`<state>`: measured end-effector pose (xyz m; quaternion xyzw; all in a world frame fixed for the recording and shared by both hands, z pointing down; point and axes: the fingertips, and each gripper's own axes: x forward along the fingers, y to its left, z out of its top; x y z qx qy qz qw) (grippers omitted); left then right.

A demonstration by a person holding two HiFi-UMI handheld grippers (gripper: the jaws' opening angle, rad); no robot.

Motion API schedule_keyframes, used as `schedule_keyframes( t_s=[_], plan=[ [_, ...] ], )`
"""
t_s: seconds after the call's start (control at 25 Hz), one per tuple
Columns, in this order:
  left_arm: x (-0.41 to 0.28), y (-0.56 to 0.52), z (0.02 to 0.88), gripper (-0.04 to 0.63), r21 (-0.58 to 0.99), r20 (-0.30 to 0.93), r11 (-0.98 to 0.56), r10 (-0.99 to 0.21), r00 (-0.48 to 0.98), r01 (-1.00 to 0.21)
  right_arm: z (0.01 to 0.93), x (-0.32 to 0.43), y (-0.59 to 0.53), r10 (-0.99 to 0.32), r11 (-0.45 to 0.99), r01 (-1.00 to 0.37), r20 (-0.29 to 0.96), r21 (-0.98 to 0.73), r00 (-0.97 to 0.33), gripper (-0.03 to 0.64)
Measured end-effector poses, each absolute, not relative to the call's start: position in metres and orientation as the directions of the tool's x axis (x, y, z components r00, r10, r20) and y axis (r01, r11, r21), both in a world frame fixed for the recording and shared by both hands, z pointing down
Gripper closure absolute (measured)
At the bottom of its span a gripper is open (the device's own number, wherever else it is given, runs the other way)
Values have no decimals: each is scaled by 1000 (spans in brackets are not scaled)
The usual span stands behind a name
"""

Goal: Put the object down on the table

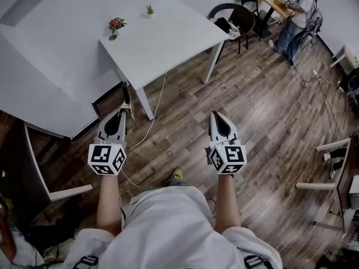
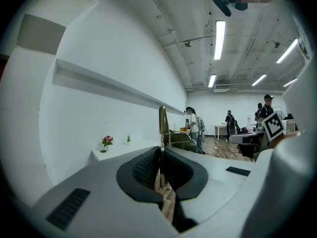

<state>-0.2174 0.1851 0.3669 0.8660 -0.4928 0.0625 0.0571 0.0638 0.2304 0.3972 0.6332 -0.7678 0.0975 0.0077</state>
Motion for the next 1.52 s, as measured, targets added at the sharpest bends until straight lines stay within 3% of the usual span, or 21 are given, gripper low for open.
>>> schedule_keyframes(
  t_s=[0.48,1.52],
  plan=[
    [-170,147,367,574,35,161,-504,-849,503,-863,403,110,188,-970,177,-973,143,-147,-198,609],
    [-168,11,397,574,70,190,-512,-836,515,-856,424,114,63,-970,150,-981,176,-123,-170,609]
  ],
)
